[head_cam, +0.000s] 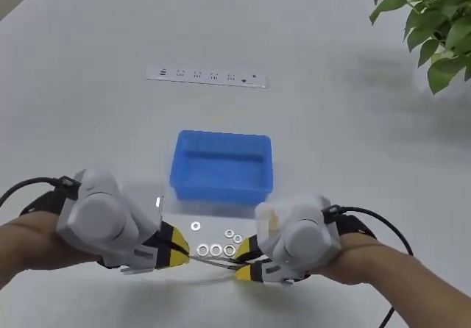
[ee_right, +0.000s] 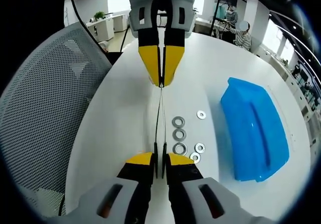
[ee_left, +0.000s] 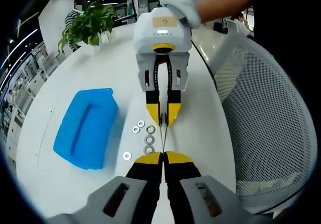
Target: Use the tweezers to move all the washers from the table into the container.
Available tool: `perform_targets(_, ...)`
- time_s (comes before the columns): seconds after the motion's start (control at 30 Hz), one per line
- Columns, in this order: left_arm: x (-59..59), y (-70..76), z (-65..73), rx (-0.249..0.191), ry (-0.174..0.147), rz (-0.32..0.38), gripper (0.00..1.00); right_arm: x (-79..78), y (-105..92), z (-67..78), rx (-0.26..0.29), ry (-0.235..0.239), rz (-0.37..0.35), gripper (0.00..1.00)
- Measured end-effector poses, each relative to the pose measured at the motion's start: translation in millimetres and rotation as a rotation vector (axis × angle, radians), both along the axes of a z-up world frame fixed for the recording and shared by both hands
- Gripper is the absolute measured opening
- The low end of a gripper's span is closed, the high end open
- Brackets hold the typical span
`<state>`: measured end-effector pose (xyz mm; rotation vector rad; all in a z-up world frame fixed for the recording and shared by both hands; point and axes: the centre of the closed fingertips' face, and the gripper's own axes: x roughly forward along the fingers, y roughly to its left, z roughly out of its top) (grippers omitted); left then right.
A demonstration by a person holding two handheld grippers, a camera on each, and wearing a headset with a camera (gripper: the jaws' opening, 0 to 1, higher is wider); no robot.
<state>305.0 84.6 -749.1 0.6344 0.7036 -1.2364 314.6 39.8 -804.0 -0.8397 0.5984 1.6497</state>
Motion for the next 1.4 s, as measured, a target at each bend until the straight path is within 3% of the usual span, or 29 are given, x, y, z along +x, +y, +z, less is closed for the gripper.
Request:
perform_targets(0.27, 4.7, -9.3, 25.1, -0.029, -0.037, -0.027, 0.05, -1.8, 3.9, 6.6, 0.020, 0.009, -0.020, 0.10)
perform_targets(0.63, 4.2, -23.6, 55.8, -0.069, -0.052, -0.076, 0.05, -6.4, 19.7, 18.3, 0.072, 0.019, -0.033, 0.10)
perform_targets(1.17, 0.0, -38.1, 56.2, -0.087, -0.044, -0.107, 0.05, -14.1, 29.5, 18.6, 0.106, 0.028, -0.046, 0.12)
perform_targets(1.4, 1.5, -45.0, 56.9, -0.125, -0.057, -0.117, 0.05, -14.1, 27.2, 18.8, 0.114, 0.032, -0.057, 0.12)
